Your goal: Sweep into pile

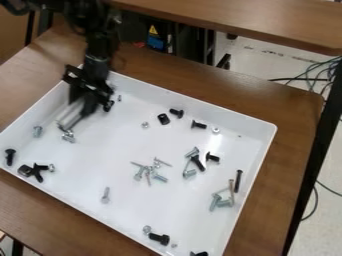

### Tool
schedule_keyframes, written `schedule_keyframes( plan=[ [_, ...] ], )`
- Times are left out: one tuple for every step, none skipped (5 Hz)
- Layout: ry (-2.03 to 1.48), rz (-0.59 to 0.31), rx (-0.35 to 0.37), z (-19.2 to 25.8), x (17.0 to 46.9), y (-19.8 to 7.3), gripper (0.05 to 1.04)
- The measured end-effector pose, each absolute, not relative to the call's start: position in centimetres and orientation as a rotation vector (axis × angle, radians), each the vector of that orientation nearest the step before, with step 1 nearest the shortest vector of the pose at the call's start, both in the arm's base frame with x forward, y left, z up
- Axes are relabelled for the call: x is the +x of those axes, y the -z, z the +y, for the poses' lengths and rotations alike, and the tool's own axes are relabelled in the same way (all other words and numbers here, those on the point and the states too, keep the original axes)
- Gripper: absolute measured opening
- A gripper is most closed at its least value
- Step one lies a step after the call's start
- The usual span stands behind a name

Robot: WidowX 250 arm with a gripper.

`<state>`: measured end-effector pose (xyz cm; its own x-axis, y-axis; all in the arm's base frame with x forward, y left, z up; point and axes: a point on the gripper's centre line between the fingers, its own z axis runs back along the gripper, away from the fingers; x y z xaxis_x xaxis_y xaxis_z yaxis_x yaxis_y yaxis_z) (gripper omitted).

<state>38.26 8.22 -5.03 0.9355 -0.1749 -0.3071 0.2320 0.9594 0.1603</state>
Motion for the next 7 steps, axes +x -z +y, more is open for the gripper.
schedule_keyframes(
  plan=[
    [0.371,0.295,0.176,2.5,37.6,5.1,0.358],
    [0.499,0.283,0.161,-2.4,36.8,5.1,0.358],
    [0.605,0.279,0.167,-7.1,35.8,5.0,0.358],
    [0.537,0.313,0.122,-9.6,34.0,4.7,0.358],
    [0.458,0.332,0.036,-10.3,32.9,4.2,0.358],
    [0.318,0.338,-0.038,-8.7,33.3,4.2,0.358],
    [0.080,0.309,-0.036,-4.3,34.5,3.3,0.358]
  ],
)
